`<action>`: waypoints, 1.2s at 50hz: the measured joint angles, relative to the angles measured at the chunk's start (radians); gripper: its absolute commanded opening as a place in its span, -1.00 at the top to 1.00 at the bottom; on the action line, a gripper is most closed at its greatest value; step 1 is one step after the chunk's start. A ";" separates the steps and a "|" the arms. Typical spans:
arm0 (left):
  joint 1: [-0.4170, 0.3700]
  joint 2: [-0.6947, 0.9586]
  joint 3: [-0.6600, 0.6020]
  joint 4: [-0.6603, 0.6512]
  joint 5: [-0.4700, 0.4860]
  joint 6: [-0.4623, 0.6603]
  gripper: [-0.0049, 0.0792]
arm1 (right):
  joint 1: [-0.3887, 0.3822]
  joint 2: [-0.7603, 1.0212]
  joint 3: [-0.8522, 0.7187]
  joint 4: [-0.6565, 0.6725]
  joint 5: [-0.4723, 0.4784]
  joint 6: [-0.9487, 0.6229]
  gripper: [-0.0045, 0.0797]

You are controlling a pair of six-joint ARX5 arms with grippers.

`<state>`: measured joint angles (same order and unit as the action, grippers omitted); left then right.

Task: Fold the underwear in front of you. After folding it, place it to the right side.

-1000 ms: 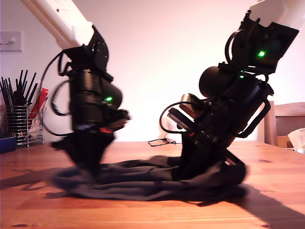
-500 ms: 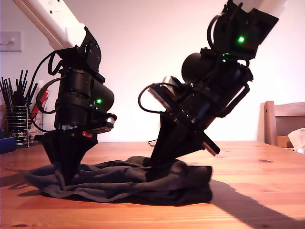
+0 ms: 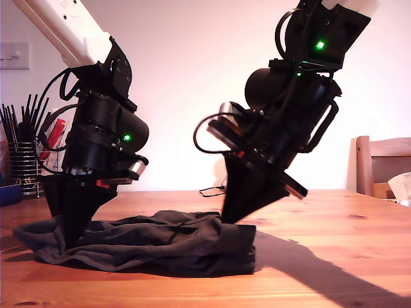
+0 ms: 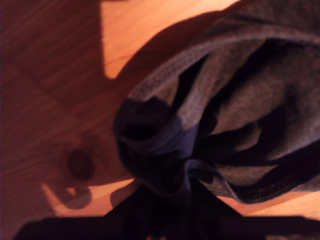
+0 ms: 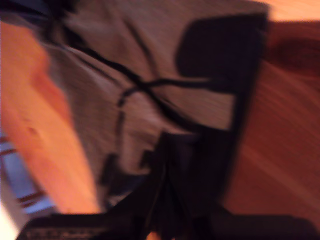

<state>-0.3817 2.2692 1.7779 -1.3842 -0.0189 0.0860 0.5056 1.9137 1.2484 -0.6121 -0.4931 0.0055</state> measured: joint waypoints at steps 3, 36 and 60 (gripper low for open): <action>0.000 0.000 0.000 0.000 0.000 0.001 0.93 | 0.007 0.000 0.000 0.002 0.016 -0.004 0.92; 0.050 -0.101 -0.003 0.214 0.265 0.075 0.93 | 0.019 0.000 0.000 0.042 0.084 -0.003 0.92; 0.048 -0.266 -0.348 0.510 0.299 0.108 0.93 | 0.026 0.000 0.000 0.057 0.111 -0.053 0.92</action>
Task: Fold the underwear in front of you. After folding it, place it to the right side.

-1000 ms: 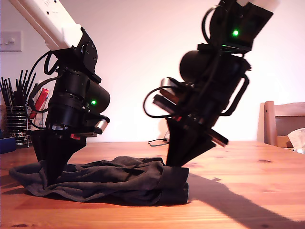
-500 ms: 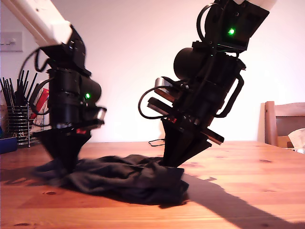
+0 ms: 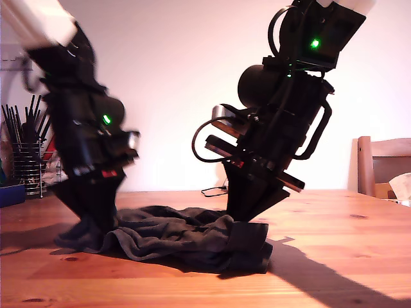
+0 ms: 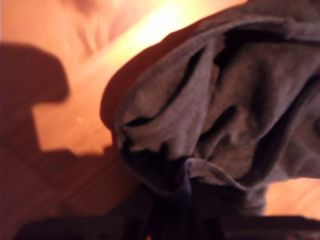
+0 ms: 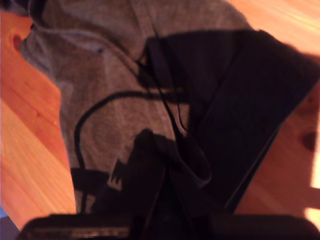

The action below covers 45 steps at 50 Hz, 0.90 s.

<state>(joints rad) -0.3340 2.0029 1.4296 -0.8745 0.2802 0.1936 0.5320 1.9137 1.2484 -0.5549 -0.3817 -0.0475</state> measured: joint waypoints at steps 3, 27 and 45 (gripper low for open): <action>0.000 -0.071 -0.053 0.058 0.006 0.000 0.93 | 0.004 0.000 0.000 0.013 0.000 -0.003 0.92; 0.001 -0.254 -0.424 0.401 0.025 -0.018 0.93 | 0.066 -0.011 -0.011 0.140 0.163 -0.007 0.92; 0.002 -0.354 -0.518 0.463 0.007 -0.028 0.93 | 0.072 -0.245 -0.293 0.370 0.183 -0.007 0.92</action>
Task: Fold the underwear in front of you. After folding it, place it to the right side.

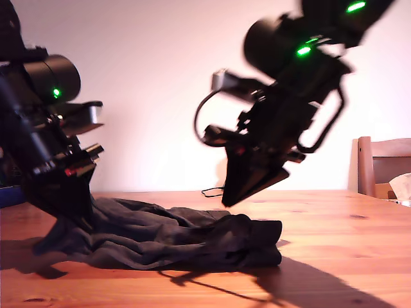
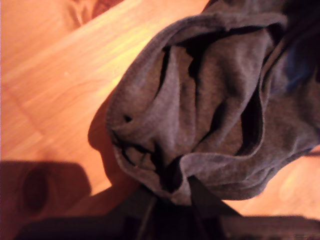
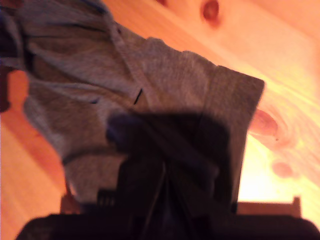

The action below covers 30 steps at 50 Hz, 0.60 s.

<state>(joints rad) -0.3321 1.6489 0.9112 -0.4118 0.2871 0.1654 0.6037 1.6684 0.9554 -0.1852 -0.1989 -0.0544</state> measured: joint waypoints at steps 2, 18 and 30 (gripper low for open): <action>0.000 -0.008 -0.011 0.010 0.000 0.000 0.93 | 0.000 -0.018 -0.027 0.032 0.000 0.000 0.92; 0.000 -0.112 -0.182 0.134 0.000 0.000 0.93 | 0.000 -0.079 -0.181 0.216 -0.046 0.002 0.92; 0.000 -0.143 -0.220 0.110 0.000 -0.001 0.93 | -0.012 -0.079 -0.213 0.223 -0.055 0.003 0.92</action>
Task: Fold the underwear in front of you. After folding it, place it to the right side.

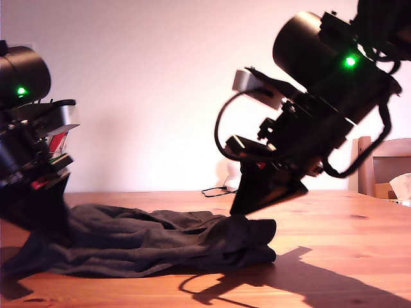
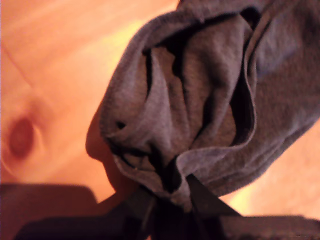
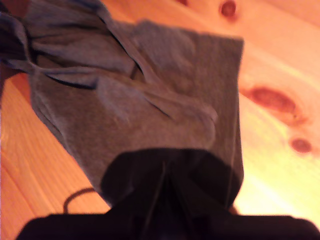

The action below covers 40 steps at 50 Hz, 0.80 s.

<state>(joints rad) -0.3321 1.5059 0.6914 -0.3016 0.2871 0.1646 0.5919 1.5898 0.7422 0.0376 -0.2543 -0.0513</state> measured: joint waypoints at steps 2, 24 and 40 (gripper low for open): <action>0.000 -0.002 0.000 -0.017 0.001 0.000 0.93 | -0.002 0.000 0.000 0.005 0.000 0.000 0.92; 0.000 -0.162 0.000 -0.221 0.099 -0.009 0.93 | -0.006 0.032 0.000 0.099 -0.055 0.026 0.92; -0.042 -0.162 0.000 -0.306 0.134 -0.058 0.93 | 0.010 0.117 0.000 0.131 -0.062 0.035 0.92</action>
<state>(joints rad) -0.3737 1.3441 0.6910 -0.6071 0.4210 0.1066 0.6022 1.7069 0.7422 0.1684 -0.3161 -0.0162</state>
